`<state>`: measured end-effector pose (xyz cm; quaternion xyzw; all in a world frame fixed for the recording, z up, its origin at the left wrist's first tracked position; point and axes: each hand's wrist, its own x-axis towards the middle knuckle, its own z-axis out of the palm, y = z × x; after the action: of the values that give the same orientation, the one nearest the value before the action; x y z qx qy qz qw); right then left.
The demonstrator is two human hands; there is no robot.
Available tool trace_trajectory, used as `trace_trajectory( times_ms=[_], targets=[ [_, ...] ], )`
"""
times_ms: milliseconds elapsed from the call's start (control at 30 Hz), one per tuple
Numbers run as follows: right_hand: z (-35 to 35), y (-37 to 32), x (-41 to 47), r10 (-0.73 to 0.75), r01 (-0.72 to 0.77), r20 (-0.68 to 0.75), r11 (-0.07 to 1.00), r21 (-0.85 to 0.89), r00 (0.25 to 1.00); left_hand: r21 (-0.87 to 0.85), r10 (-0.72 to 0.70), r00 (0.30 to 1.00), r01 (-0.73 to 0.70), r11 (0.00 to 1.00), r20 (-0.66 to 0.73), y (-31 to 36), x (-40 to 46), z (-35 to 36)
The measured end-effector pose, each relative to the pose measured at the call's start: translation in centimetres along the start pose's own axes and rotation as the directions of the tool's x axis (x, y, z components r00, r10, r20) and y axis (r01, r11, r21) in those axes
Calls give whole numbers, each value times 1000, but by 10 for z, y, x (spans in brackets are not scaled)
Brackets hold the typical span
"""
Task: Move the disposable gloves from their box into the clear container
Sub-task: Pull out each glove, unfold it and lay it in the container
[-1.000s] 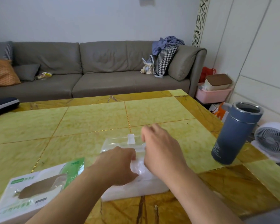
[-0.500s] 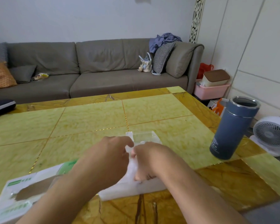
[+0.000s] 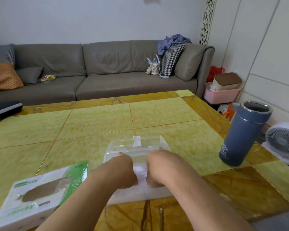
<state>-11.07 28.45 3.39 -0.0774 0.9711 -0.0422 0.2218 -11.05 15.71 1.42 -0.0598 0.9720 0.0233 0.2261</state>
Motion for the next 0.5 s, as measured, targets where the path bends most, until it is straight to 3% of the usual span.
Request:
trace_trajectory(
  times_ms=[67, 267, 400, 500],
  targets=[
    [-1, -5, 1, 13, -11, 65, 999, -39, 998, 3, 28, 999, -28, 1000, 42, 4, 8, 1],
    [-10, -10, 4, 22, 2, 201, 993, -120, 979, -216, 29, 997, -13, 976, 69, 2, 10, -4],
    [-9, -9, 0, 30, -2, 213, 991, -131, 977, -329, 6, 999, 5, 944, 35, -1, 7, -1],
    [-11, -8, 0, 5, 26, 223, 991, -132, 975, -264, -18, 998, 3, 965, -53, -3, 5, 3]
  ],
)
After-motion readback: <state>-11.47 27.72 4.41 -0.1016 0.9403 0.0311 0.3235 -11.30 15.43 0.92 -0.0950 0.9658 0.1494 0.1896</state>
